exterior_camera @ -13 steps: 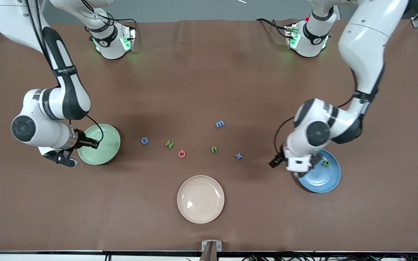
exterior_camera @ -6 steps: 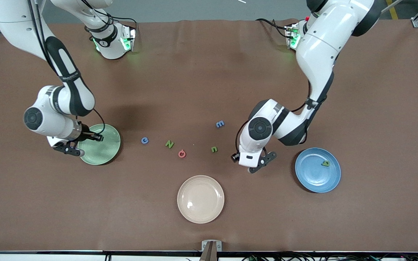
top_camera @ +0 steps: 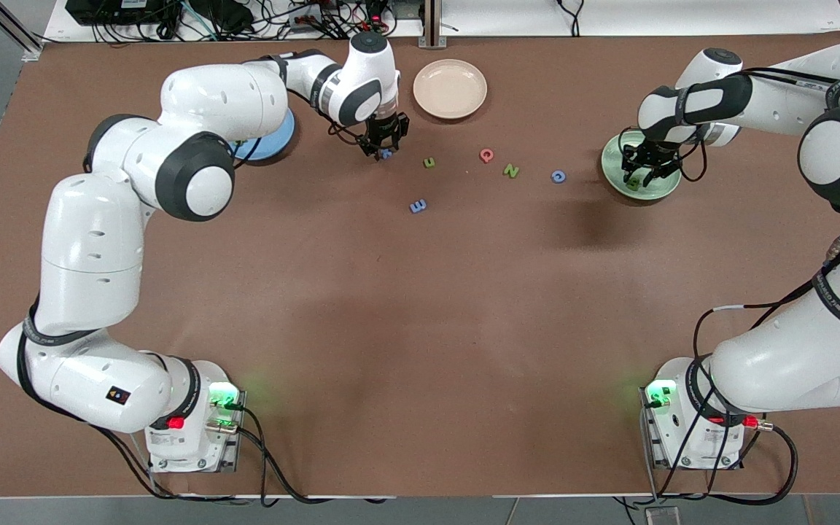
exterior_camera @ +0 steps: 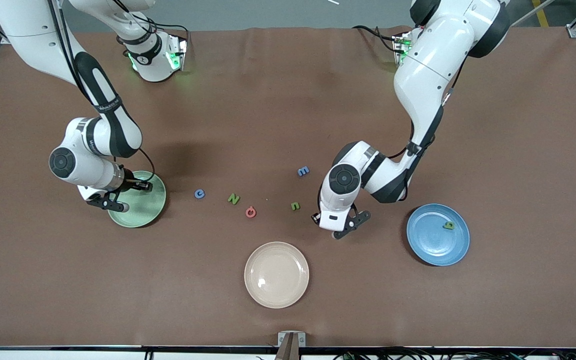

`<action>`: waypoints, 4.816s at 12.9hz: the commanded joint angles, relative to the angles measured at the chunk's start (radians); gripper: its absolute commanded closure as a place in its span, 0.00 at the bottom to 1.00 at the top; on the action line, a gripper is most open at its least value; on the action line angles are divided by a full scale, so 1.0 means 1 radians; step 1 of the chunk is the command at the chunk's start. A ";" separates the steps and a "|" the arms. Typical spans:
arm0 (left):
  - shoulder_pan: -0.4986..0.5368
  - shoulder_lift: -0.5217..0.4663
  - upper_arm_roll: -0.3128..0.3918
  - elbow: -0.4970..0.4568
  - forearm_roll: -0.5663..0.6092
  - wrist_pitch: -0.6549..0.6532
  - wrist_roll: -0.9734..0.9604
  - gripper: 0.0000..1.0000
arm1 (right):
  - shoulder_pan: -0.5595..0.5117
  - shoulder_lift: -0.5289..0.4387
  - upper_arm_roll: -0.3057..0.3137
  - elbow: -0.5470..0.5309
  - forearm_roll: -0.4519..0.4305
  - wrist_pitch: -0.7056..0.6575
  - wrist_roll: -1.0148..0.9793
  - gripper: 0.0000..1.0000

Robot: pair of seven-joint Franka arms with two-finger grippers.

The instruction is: Sort upper and lower case letters into plates

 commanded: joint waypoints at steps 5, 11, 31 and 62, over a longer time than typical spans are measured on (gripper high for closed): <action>0.015 -0.003 0.013 0.027 -0.006 -0.008 -0.103 1.00 | 0.099 -0.019 0.003 0.195 0.020 -0.208 0.208 0.00; 0.297 -0.127 -0.010 0.016 0.003 -0.092 0.083 1.00 | 0.283 0.079 0.003 0.186 0.023 0.000 0.507 0.00; 0.041 -0.034 -0.085 0.059 -0.003 -0.056 -0.034 0.00 | 0.259 0.006 -0.005 0.205 0.014 -0.158 0.479 1.00; 0.123 -0.147 0.047 0.102 -0.014 -0.287 0.158 1.00 | 0.039 0.044 0.012 0.261 -0.064 -0.257 0.189 0.00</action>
